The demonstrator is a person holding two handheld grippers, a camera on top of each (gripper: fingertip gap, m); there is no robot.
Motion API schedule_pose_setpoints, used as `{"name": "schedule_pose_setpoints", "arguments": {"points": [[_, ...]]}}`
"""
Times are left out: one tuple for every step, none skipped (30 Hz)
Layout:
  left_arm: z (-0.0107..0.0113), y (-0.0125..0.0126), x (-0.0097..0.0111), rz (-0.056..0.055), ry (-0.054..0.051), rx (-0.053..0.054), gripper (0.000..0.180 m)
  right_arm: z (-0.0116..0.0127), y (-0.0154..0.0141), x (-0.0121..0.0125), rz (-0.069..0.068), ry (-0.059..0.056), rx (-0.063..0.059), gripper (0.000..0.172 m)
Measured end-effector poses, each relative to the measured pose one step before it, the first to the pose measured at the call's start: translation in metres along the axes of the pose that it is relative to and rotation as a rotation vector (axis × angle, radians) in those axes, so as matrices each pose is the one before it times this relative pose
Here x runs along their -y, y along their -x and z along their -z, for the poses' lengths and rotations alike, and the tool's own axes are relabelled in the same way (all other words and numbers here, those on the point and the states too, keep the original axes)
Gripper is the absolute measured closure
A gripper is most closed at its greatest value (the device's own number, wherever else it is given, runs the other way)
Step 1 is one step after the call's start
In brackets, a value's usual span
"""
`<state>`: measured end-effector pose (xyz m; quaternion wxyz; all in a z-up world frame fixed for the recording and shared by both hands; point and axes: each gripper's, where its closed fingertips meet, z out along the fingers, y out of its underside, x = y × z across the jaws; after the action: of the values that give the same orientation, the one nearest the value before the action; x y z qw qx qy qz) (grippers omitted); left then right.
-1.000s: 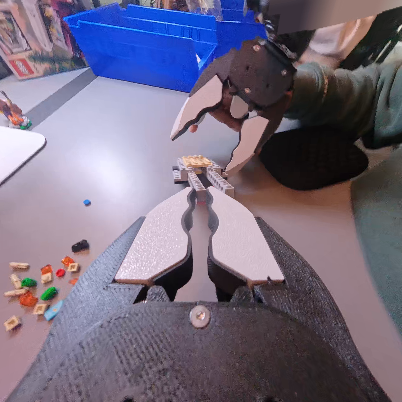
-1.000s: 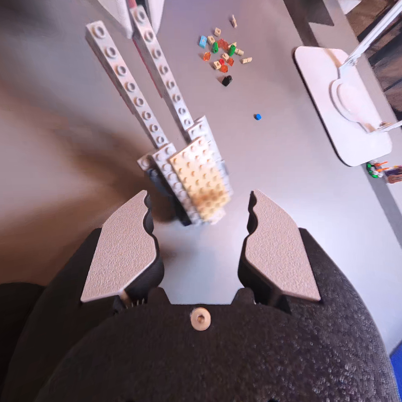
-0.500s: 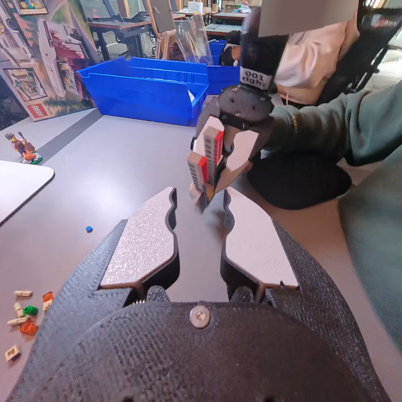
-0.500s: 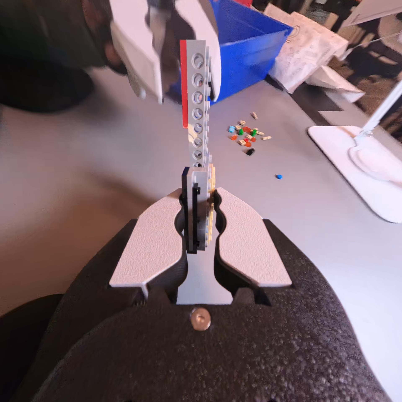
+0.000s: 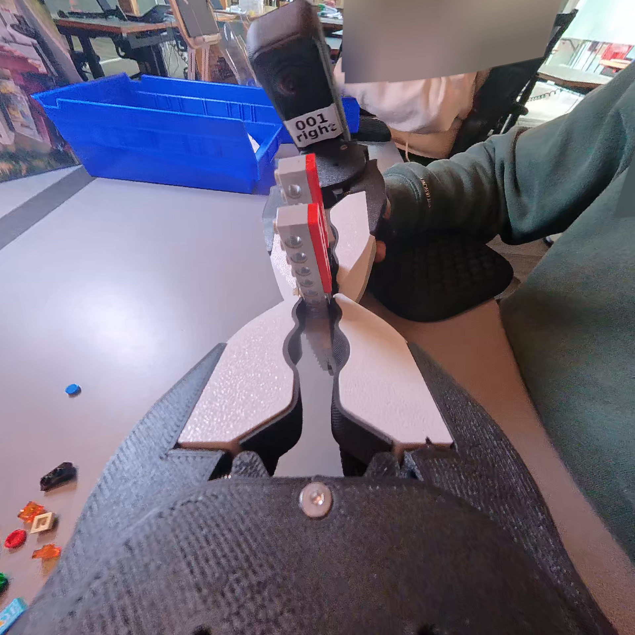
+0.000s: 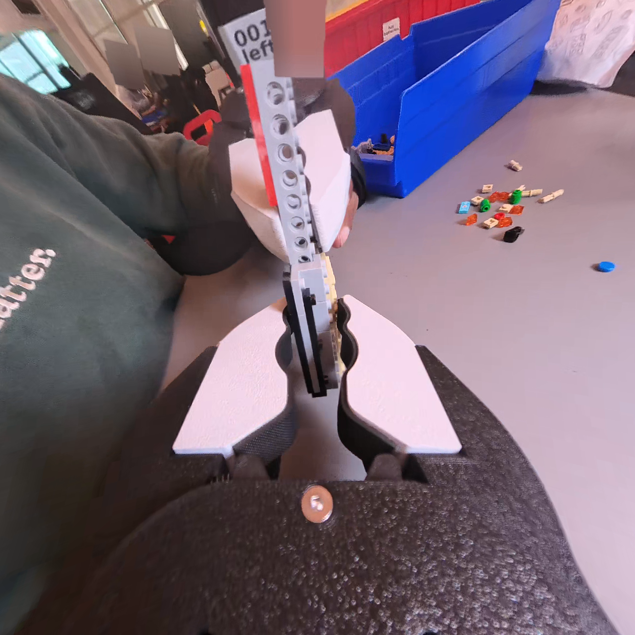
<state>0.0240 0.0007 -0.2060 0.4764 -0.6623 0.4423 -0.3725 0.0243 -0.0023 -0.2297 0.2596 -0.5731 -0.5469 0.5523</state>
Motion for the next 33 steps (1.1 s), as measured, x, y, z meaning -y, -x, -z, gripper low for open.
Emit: {"name": "schedule_pose_setpoints", "arguments": {"points": [[0.00035,-0.00070,0.00061,-0.0212,-0.0043,0.0036,0.167,0.00027,0.00036,0.00061,-0.0300,-0.0050,0.0120,0.148],[-0.00001,-0.00029,-0.00026,-0.0150,-0.0003,0.0030,0.167,0.00004,0.00009,0.00006,-0.0226,-0.0006,0.0061,0.148],[-0.00002,-0.00071,-0.00034,-0.0090,-0.0010,-0.0020,0.167,-0.00012,0.00022,-0.00063,-0.0134,0.0038,0.0052,0.148],[-0.00001,-0.00064,-0.00055,-0.0125,-0.0019,-0.0022,0.167,-0.00011,0.00027,-0.00065,-0.0148,0.0036,0.0060,0.148],[0.00001,-0.00080,-0.00028,-0.0094,-0.0023,-0.0040,0.167,-0.00001,0.00035,-0.00040,-0.0177,0.0012,0.0081,0.148],[0.00023,-0.00060,0.00003,-0.0203,-0.0046,0.0003,0.167,0.00010,0.00020,0.00004,-0.0227,-0.0025,0.0096,0.148],[0.00011,-0.00073,-0.00014,-0.0120,0.0002,-0.0020,0.166,0.00015,0.00014,-0.00002,-0.0235,-0.0026,0.0118,0.148],[-0.00026,-0.00044,-0.00044,0.0028,0.0017,-0.0067,0.166,-0.00003,0.00033,-0.00042,-0.0165,-0.0010,0.0127,0.147],[0.00006,0.00030,-0.00002,0.0164,-0.0021,-0.0078,0.166,-0.00011,0.00015,-0.00046,-0.0095,-0.0019,0.0096,0.147],[-0.00025,0.00027,-0.00051,0.0244,0.0028,-0.0102,0.166,-0.00024,-0.00004,-0.00093,0.0014,0.0035,0.0050,0.148],[-0.00075,0.00103,-0.00222,0.0258,0.0137,-0.0040,0.167,-0.00042,-0.00123,-0.00184,0.0183,0.0122,-0.0085,0.148],[-0.00065,0.00227,-0.00224,0.0169,0.0111,0.0074,0.167,-0.00025,-0.00284,-0.00116,0.0386,0.0079,-0.0287,0.148],[-0.00007,0.00165,-0.00124,0.0023,0.0055,0.0063,0.167,-0.00004,-0.00246,-0.00008,0.0489,0.0010,-0.0337,0.148],[0.00041,0.00009,-0.00006,-0.0088,0.0048,0.0012,0.167,-0.00012,-0.00052,0.00021,0.0437,0.0030,-0.0233,0.148],[0.00046,-0.00027,-0.00081,-0.0289,0.0127,0.0058,0.167,0.00043,-0.00004,0.00043,0.0367,0.0062,-0.0181,0.147],[0.00087,0.00185,-0.00197,-0.0394,0.0202,0.0235,0.167,0.00162,-0.00091,0.00065,0.0330,0.0067,-0.0218,0.144],[0.00067,0.00214,-0.00269,-0.0463,0.0223,0.0283,0.167,0.00280,-0.00114,0.00080,0.0301,0.0062,-0.0189,0.138],[0.00028,0.00087,-0.00259,-0.0521,0.0215,0.0247,0.167,0.00394,0.00071,0.00155,0.0209,0.0054,-0.0025,0.135],[0.00068,-0.00101,0.00007,-0.0471,0.0095,0.0133,0.167,0.00547,0.00189,0.00411,0.0092,-0.0033,0.0096,0.134],[0.00007,-0.00131,-0.00007,-0.0377,0.0167,0.0092,0.167,0.00728,0.00028,0.00778,0.0025,-0.0191,0.0021,0.133],[-0.00041,-0.00088,0.00007,-0.0414,0.0168,0.0135,0.167,0.00844,-0.00171,0.01110,-0.0006,-0.0324,-0.0066,0.134],[-0.00092,-0.00128,0.00021,-0.0494,0.0157,0.0150,0.167,0.00806,-0.00376,0.01152,-0.0083,-0.0293,-0.0137,0.138],[-0.00148,-0.00209,0.00026,-0.0511,0.0169,0.0134,0.167,0.00572,-0.00569,0.00911,-0.0168,-0.0094,-0.0205,0.144],[-0.00192,-0.00234,0.00038,-0.0511,0.0199,0.0135,0.167,0.00236,-0.00492,0.00426,-0.0168,0.0246,-0.0150,0.146],[-0.00227,-0.00173,0.00018,-0.0466,0.0225,0.0170,0.167,-0.00162,-0.00289,-0.00080,-0.0071,0.0583,-0.0084,0.146],[-0.00214,-0.00119,-0.00022,-0.0455,0.0263,0.0188,0.167,-0.00494,-0.00102,-0.00351,0.0112,0.0743,-0.0102,0.143],[-0.00181,-0.00155,-0.00031,-0.0464,0.0278,0.0146,0.167,-0.00712,0.00198,-0.00442,0.0266,0.0787,-0.0035,0.141],[-0.00156,-0.00104,-0.00011,-0.0424,0.0251,0.0147,0.167,-0.00807,0.00429,-0.00518,0.0245,0.0831,0.0085,0.140],[-0.00131,-0.00126,0.00038,-0.0362,0.0194,0.0100,0.167,-0.00787,0.00309,-0.00473,0.0130,0.0789,0.0064,0.138],[-0.00099,-0.00123,0.00078,-0.0280,0.0151,0.0068,0.167,-0.00670,0.00127,-0.00349,0.0070,0.0663,0.0014,0.137],[-0.00046,-0.00097,0.00103,-0.0221,0.0101,0.0049,0.167,-0.00585,0.00193,-0.00400,0.0078,0.0611,0.0094,0.137],[-0.00036,-0.00101,0.00075,-0.0164,0.0097,0.0002,0.167,-0.00543,0.00269,-0.00542,0.0115,0.0673,0.0137,0.137],[-0.00021,-0.00199,0.00050,-0.0133,0.0083,-0.0065,0.167,-0.00469,0.00091,-0.00483,0.0179,0.0606,-0.0026,0.137]]}}
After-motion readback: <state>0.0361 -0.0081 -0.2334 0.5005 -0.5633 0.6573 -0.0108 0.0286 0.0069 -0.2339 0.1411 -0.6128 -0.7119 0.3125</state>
